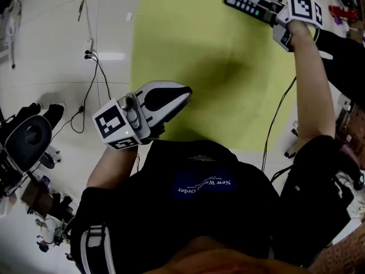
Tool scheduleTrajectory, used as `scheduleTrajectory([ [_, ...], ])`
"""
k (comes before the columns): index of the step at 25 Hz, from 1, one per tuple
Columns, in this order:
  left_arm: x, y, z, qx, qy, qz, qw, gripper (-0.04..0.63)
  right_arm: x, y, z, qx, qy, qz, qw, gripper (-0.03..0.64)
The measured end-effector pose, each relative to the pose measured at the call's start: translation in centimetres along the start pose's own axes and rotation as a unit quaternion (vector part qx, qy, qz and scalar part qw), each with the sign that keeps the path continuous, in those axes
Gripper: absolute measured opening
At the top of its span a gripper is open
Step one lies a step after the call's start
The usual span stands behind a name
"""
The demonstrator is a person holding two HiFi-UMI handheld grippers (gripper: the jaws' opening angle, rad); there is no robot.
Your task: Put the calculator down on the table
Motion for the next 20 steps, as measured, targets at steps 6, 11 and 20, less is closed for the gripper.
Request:
scheduleTrajectory([
  [6, -0.9, -0.9, -0.4, -0.004, 0.0, 0.009, 1.0, 0.007, 0.4, -0.3, -2.0, -0.024, -0.036, 0.029, 0.999, 0.321],
  [11, -0.3, -2.0, 0.2, -0.013, 0.005, -0.002, 0.9999, 0.007, 1.1, 0.5, -1.5, 0.0, -0.089, 0.075, 0.993, 0.384],
  [20, -2.9, -2.5, -0.5, -0.032, 0.018, -0.049, 0.9981, 0.008, 2.7, 2.5, 2.1, 0.122, -0.144, 0.098, 0.977, 0.399],
])
Point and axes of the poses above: the fingertips, and each gripper's own axes: z backward along the fingers, x to its right, y out of its top, the point moved 3 cm from there along z, backward along the fingers, and after that the axes turned 11 degrees about x, right-handed, at the moved point
